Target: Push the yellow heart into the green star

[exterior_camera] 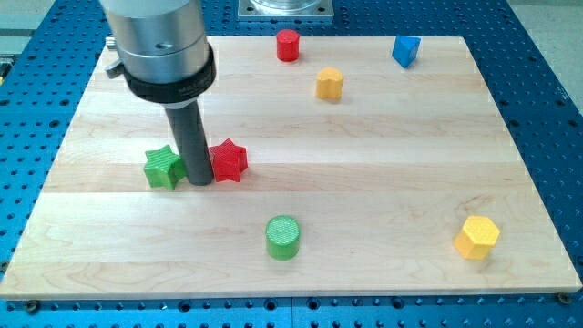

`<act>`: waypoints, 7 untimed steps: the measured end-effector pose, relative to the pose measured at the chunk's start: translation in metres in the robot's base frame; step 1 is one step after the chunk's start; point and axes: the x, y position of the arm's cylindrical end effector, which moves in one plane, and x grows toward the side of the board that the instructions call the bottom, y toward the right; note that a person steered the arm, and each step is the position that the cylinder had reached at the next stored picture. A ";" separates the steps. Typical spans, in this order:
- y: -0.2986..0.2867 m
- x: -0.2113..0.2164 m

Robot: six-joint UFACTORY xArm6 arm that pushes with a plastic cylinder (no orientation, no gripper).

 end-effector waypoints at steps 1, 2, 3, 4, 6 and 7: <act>0.019 -0.033; 0.059 -0.057; 0.131 -0.078; 0.229 -0.091; 0.137 -0.086; 0.121 -0.077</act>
